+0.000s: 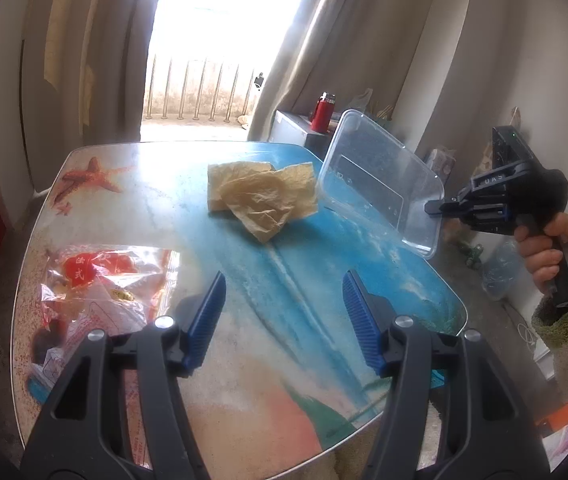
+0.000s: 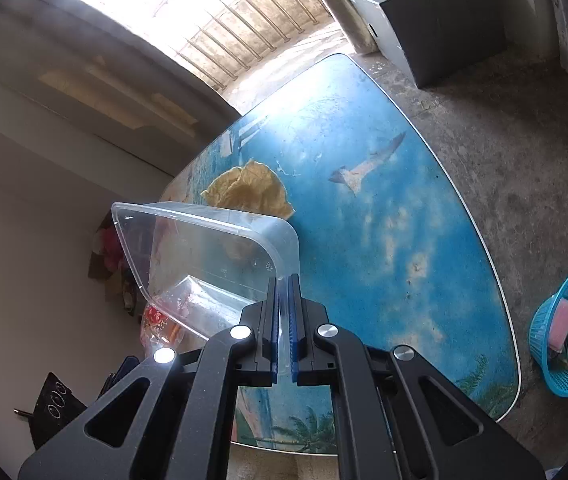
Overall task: Collect trash
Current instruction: 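Grip the clear plastic container rim with the right tool and lift it aside, then close the left tool on the crumpled tan paper on the table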
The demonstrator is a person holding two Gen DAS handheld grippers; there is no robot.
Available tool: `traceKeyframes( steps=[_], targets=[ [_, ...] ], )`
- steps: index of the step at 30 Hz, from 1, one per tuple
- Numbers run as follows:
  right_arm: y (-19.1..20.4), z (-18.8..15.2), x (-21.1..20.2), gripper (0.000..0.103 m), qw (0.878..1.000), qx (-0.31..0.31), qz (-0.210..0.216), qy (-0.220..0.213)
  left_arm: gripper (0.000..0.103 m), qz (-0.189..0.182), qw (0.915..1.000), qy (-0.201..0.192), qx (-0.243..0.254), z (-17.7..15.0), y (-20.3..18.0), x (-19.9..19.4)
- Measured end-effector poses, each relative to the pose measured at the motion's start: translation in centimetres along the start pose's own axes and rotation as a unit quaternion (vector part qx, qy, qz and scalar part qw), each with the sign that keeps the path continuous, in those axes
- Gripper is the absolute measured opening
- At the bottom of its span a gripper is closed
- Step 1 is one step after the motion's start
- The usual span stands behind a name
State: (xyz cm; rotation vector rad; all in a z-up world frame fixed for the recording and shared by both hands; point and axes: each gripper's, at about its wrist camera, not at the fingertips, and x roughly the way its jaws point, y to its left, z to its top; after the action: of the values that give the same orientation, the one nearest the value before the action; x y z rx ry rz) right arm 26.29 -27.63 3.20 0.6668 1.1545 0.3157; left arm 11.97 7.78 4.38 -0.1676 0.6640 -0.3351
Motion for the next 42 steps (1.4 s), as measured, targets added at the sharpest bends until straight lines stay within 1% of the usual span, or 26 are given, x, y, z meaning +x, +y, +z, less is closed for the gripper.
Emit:
traceKeyframes(
  steps=[2, 5, 7, 9, 10, 11, 12, 13, 14, 16, 18, 21, 23, 24, 25, 26, 27, 28, 30, 31, 33, 34, 36, 37, 38, 42],
  targets=[
    [-2.8, -0.8, 0.2, 0.005, 0.999, 0.048, 0.002, 0.020, 0.057, -0.001, 1.0000, 0.007, -0.003, -0.2, -0.1, 0.2],
    [-5.6, -1.7, 0.9, 0.006, 0.995, 0.093, -0.003, 0.036, 0.057, -0.003, 0.9999, 0.011, -0.004, -0.2, -0.2, 0.4],
    [-6.7, -1.9, 1.3, 0.009, 0.993, 0.108, -0.006, 0.040, 0.057, 0.001, 0.9999, 0.013, -0.005, 0.2, 0.0, 0.5],
    [-7.1, -1.9, 1.6, 0.014, 0.993, 0.109, -0.011, 0.045, 0.058, -0.003, 0.9998, 0.016, -0.008, 1.0, 0.4, 0.4],
    [-7.1, -2.0, 1.8, 0.017, 0.993, 0.109, -0.006, 0.050, 0.058, -0.006, 0.9998, 0.018, -0.010, 1.6, 0.6, 0.5],
    [-7.1, -2.1, 1.9, 0.029, 0.993, 0.110, -0.003, 0.050, 0.058, -0.006, 0.9997, 0.020, -0.011, 2.2, 0.9, 0.5],
    [-7.2, -2.2, 1.8, 0.043, 0.993, 0.104, -0.008, 0.048, 0.062, -0.006, 0.9997, 0.022, -0.012, 3.0, 1.2, 0.5],
    [-6.9, -2.2, 1.6, 0.049, 0.995, 0.092, -0.016, 0.042, 0.066, -0.006, 0.9996, 0.027, -0.012, 3.8, 1.4, 0.6],
    [-6.7, -2.1, 1.2, 0.055, 0.996, 0.079, -0.024, 0.033, 0.068, -0.005, 0.9994, 0.031, -0.010, 4.7, 1.6, 0.6],
    [-6.0, -2.2, 0.4, 0.061, 0.997, 0.049, -0.051, 0.017, 0.072, 0.000, 0.9992, 0.040, 0.006, 6.8, 1.7, 0.9],
    [-5.5, -2.5, -0.7, 0.066, 0.997, 0.023, -0.073, -0.009, 0.075, 0.010, 0.9988, 0.040, 0.027, 9.0, 1.6, 1.3],
    [-5.2, -3.1, -3.3, 0.067, 0.994, -0.001, -0.088, -0.071, 0.084, 0.035, 0.9968, 0.044, 0.056, 12.2, 1.1, 3.0],
    [-4.9, -3.7, -4.8, 0.069, 0.990, -0.023, -0.089, -0.108, 0.085, 0.039, 0.9932, 0.073, 0.082, 13.9, 0.6, 5.8],
    [-4.7, -4.0, -5.3, 0.070, 0.988, -0.030, -0.086, -0.123, 0.088, 0.035, 0.9908, 0.094, 0.091, 14.5, 0.3, 7.6],
    [-4.6, -4.2, -5.7, 0.070, 0.988, -0.035, -0.078, -0.132, 0.089, 0.019, 0.9883, 0.118, 0.095, 15.0, 0.2, 9.5],
    [-4.5, -4.4, -5.9, 0.070, 0.988, -0.037, -0.066, -0.138, 0.089, 0.002, 0.9869, 0.132, 0.092, 15.4, 0.2, 11.3],
    [-4.5, -4.6, -6.0, 0.070, 0.988, -0.037, -0.051, -0.141, 0.091, -0.007, 0.9860, 0.140, 0.091, 15.6, 0.1, 13.1],
    [-4.5, -4.8, -6.0, 0.070, 0.989, -0.036, -0.035, -0.142, 0.093, -0.008, 0.9830, 0.153, 0.101, 15.7, -0.1, 15.1],
    [-4.3, -5.1, -5.8, 0.070, 0.989, -0.038, -0.014, -0.139, 0.093, 0.016, 0.9741, 0.176, 0.140, 15.4, -0.8, 18.8],
    [-4.3, -5.2, -5.6, 0.070, 0.990, -0.042, -0.011, -0.137, 0.093, 0.025, 0.9687, 0.183, 0.166, 15.0, -1.2, 20.5],
    [-4.4, -5.4, -5.4, 0.070, 0.989, -0.044, -0.010, -0.138, 0.093, 0.032, 0.9552, 0.212, 0.204, 14.1, -1.7, 23.6],
    [-4.5, -5.5, -5.3, 0.070, 0.989, -0.044, -0.011, -0.138, 0.093, 0.035, 0.9488, 0.229, 0.214, 13.6, -1.7, 24.9],
    [-5.0, -5.5, -5.1, 0.070, 0.990, -0.040, -0.012, -0.136, 0.093, 0.042, 0.9407, 0.251, 0.224, 12.8, -1.7, 27.0],
    [-5.2, -5.4, -5.0, 0.070, 0.990, -0.037, -0.012, -0.135, 0.093, 0.043, 0.9381, 0.261, 0.224, 12.5, -1.6, 27.9],
    [-5.5, -5.3, -4.8, 0.070, 0.990, -0.035, -0.012, -0.133, 0.093, 0.043, 0.9374, 0.268, 0.218, 12.3, -1.3, 28.7],
    [-6.1, -5.0, -4.2, 0.070, 0.991, -0.025, -0.007, -0.130, 0.093, 0.032, 0.9421, 0.282, 0.178, 12.0, 0.1, 30.7]
  ],
)
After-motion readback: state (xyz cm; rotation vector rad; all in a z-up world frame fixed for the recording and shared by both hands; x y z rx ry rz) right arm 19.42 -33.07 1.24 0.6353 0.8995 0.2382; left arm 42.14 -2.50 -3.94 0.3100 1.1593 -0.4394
